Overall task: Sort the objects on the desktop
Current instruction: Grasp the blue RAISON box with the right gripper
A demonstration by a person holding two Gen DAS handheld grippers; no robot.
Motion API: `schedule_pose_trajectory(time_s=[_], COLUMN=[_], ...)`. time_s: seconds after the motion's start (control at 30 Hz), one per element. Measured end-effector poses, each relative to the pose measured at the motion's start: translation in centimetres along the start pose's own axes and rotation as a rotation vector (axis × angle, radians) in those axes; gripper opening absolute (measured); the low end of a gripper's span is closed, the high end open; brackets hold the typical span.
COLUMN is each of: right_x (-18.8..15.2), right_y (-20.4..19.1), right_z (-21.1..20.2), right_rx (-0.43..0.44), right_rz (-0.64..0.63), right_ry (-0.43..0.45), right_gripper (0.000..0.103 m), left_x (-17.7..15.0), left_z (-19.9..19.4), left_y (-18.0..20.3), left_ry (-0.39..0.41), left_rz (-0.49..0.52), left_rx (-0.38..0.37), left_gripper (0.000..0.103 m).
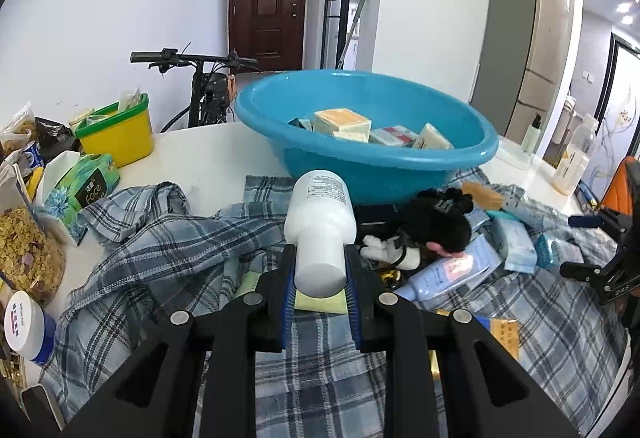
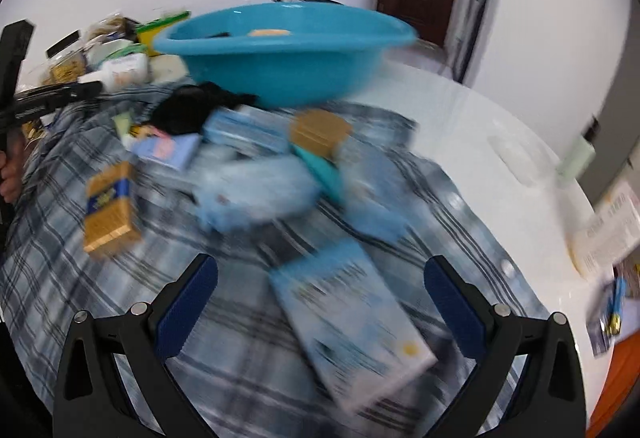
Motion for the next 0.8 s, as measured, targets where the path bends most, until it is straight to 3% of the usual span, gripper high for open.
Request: schedule_pose_trajectory(time_s=[0.23, 0.3, 0.4, 0.47, 0.5, 0.67, 0.8], right_x=[-2.0, -2.2, -2.4, -2.4, -2.5, -2.8, -2.6], right_y=[0.5, 0.4, 0.2, 0.2, 0.3, 0.2, 0.6], right_z=[1.3, 1.5, 2.1, 2.2, 2.1, 1.9, 0.3], right_rx=[0.048, 0.077, 0.117, 0.109, 0.104, 0.071, 0.051], right_rz=[0.016, 0.031, 0.037, 0.031, 0.028, -0.015, 0.002], right_ry=[-0.024, -0.016, -0.021, -0.023, -0.024, -0.028, 0.019], right_gripper=[0.101, 0.096, 0.08, 0.061, 0.059, 0.056, 0.056], left_x=[0.2, 0.1, -0.1, 0.1, 0.3, 1.1, 1.5], left_z=[-1.1, -1.2, -1.7, -2.2, -2.4, -3.1, -3.4], left_y=[1.5, 1.6, 2.2, 2.7, 3.0, 4.7, 5.4], left_ry=[0.015, 0.015, 0.018, 0.029, 0.03, 0.045, 0.055], left_rz=[0.004, 0.004, 0.005, 0.006, 0.003, 0.003, 0.015], left_rx=[-0.015, -0.011, -0.013, -0.025, -0.038, -0.062, -0.065], left_gripper=[0.024, 0.024, 0.024, 0.024, 0.024, 0.024, 0.024])
Point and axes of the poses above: each gripper's, at about its wrist camera, not at the fingertips, and z roughly the way its jaws point, y to its right, x to its top, the point moved 10 cm from there along z, roughly the way its jaws point, and after that the axes turned 13 degrees about -z, right-handed, at the moved point
